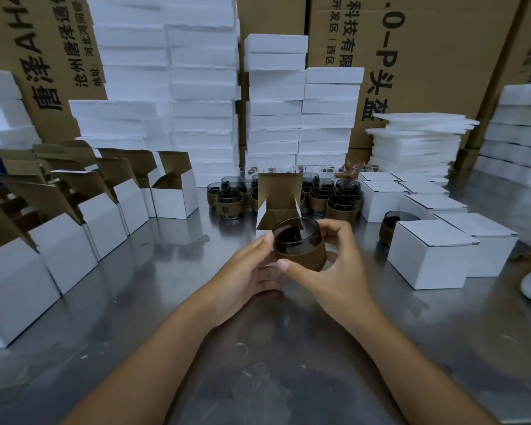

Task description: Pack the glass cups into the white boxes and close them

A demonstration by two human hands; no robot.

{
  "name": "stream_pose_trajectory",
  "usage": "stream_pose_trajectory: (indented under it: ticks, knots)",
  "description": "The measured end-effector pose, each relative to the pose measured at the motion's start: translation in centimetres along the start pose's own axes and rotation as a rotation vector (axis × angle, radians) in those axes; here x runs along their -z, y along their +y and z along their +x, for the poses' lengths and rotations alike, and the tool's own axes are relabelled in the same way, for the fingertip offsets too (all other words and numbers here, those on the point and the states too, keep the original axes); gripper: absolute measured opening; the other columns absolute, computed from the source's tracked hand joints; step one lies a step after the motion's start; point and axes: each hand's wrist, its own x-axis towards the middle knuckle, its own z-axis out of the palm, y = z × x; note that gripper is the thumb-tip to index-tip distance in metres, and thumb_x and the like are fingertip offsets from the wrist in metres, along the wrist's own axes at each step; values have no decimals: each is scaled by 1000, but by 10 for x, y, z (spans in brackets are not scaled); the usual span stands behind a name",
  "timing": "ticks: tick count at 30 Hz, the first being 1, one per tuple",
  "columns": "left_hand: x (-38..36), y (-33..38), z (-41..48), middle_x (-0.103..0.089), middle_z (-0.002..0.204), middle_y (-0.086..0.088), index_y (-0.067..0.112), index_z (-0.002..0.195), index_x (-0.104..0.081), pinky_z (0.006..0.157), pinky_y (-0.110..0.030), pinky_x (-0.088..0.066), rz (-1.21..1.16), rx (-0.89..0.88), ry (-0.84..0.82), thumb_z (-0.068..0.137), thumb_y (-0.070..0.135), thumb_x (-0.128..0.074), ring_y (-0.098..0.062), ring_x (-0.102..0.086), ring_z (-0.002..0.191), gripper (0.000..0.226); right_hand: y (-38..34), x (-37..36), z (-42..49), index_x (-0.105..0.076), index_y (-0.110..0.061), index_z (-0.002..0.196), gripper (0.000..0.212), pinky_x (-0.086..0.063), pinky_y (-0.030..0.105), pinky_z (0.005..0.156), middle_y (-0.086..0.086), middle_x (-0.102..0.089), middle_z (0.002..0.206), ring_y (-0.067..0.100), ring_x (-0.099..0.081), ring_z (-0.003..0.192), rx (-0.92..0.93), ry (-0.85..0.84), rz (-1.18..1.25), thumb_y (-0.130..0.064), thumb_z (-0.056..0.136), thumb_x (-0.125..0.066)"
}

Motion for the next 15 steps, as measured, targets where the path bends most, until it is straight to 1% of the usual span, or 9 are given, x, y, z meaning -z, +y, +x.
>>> stream_pose_trajectory:
  ticks: [2, 3, 4, 6, 7, 10, 12, 13, 15]
  knots:
    - [1, 1, -1, -66, 120, 0, 39, 119, -62, 81, -24, -52, 2, -34, 0, 87, 54, -48, -17, -64, 106, 37, 0, 0, 0, -49, -31, 108, 63, -44, 15, 86, -14, -57, 110, -3, -52, 107, 13, -8, -14, -35, 56, -86]
    - [2, 2, -1, -66, 121, 0, 39, 120, -61, 82, -24, -52, 8, -54, 2, 88, 51, -49, -17, -65, 105, 36, 0, 0, 0, -50, -31, 110, 64, -43, 16, 89, -16, -57, 111, -3, -52, 108, 22, -14, -24, -37, 56, -85]
    - [3, 2, -2, -65, 121, -1, 38, 122, -60, 83, -25, -52, 12, -76, 5, 89, 47, -51, -17, -65, 103, 36, 0, 0, 0, -50, -29, 113, 66, -43, 21, 93, -16, -58, 113, -1, -52, 110, 32, -20, -32, -36, 57, -85]
    - [5, 3, -1, -65, 123, -4, 35, 126, -57, 81, -24, -52, 4, -118, 2, 89, 38, -55, -19, -66, 101, 37, 1, 1, 0, -51, -27, 116, 68, -42, 28, 97, -17, -59, 114, 1, -54, 111, 56, -26, -42, -29, 59, -87]
    - [6, 3, -1, -64, 123, -6, 34, 127, -57, 80, -24, -51, -9, -134, 5, 88, 34, -57, -21, -66, 101, 39, 2, 1, 0, -52, -28, 117, 68, -41, 27, 97, -18, -60, 114, 1, -54, 111, 72, -25, -43, -24, 59, -88]
    - [9, 2, 0, -62, 127, -5, 31, 129, -56, 81, -25, -52, -49, -164, 32, 84, 22, -62, -23, -65, 103, 46, 2, 2, 1, -52, -29, 117, 68, -40, 16, 93, -19, -61, 113, 1, -56, 109, 120, -24, -54, -19, 60, -88]
    - [11, 1, 0, -60, 129, 1, 32, 129, -56, 82, -26, -52, -53, -177, 47, 82, 19, -65, -19, -61, 113, 49, 2, 3, 1, -51, -27, 119, 68, -38, 10, 91, -17, -60, 115, 1, -55, 110, 132, -32, -73, -21, 62, -87]
    - [11, 1, 0, -60, 130, 3, 32, 129, -57, 83, -26, -52, -56, -181, 50, 81, 19, -66, -17, -59, 116, 50, 2, 3, 1, -51, -27, 120, 68, -39, 12, 92, -16, -60, 116, 1, -55, 111, 132, -36, -84, -22, 63, -87]
    - [11, 1, 0, -60, 130, 4, 34, 127, -58, 83, -26, -52, -59, -184, 53, 80, 20, -68, -16, -58, 118, 50, 1, 3, 0, -50, -26, 121, 68, -44, 23, 95, -16, -59, 117, 3, -55, 112, 125, -41, -95, -23, 64, -87]
